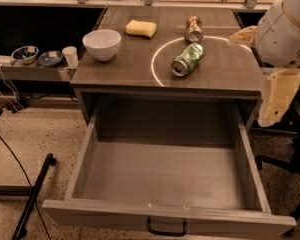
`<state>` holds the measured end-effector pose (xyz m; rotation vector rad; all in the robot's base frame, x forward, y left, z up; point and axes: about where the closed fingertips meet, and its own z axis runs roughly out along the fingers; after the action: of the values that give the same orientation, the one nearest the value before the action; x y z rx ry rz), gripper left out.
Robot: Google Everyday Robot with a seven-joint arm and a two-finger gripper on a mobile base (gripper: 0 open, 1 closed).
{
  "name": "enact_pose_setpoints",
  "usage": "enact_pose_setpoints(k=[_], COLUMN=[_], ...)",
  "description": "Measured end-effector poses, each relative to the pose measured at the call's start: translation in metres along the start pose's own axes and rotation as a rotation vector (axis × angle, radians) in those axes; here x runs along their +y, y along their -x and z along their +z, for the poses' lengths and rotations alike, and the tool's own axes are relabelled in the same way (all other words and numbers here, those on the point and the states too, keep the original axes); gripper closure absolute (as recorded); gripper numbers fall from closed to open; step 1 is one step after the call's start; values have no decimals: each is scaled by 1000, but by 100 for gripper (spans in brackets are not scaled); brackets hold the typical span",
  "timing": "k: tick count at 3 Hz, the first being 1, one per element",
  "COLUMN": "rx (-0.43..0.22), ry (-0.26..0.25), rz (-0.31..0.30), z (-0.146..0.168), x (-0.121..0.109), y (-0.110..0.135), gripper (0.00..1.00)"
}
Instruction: Place green can into top drawer
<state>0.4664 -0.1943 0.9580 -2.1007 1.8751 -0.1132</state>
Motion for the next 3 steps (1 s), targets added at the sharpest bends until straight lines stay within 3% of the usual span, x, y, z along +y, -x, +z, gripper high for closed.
enact_pose_setpoints(k=[1, 2, 3], rx=[40, 84, 72], ry=[7, -52, -149], rz=[-74, -233, -414], z=[6, 16, 15], x=[-6, -40, -49], y=[9, 12, 22], gripper=[0, 0, 0])
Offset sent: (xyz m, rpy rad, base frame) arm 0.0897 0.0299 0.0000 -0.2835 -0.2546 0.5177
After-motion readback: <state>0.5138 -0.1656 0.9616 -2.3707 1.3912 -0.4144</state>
